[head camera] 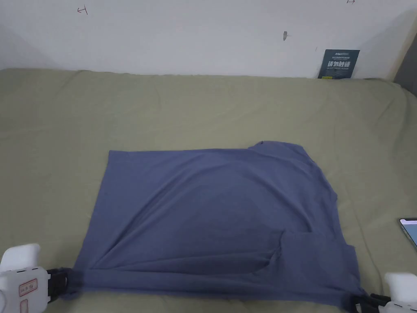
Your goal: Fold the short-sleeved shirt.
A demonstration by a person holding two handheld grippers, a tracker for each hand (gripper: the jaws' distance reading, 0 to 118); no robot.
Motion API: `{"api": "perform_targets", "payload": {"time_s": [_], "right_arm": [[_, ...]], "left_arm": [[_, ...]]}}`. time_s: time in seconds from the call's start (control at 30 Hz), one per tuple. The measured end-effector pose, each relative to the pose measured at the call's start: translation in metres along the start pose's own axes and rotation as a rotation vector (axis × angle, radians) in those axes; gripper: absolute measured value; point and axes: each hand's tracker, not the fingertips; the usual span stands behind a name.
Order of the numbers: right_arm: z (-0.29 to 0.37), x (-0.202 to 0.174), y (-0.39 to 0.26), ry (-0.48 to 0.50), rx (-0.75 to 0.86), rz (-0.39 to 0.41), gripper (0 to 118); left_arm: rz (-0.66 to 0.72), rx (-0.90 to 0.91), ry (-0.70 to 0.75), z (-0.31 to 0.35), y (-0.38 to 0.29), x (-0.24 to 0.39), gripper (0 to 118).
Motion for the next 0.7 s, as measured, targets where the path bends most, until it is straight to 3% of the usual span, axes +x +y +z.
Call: {"api": "perform_targets", "payload": {"time_s": [0.33, 0.7], "right_arm": [[0.03, -0.012, 0.053, 0.034, 0.051, 0.066, 7], [-0.019, -0.004, 0.165, 0.052, 0.075, 0.081, 7]], "left_arm": [[-0.015, 0.062, -0.008, 0.003, 0.031, 0.002, 9], [-0.025, 0.121, -0.005, -0.032, 0.125, 0.022, 9]]}}
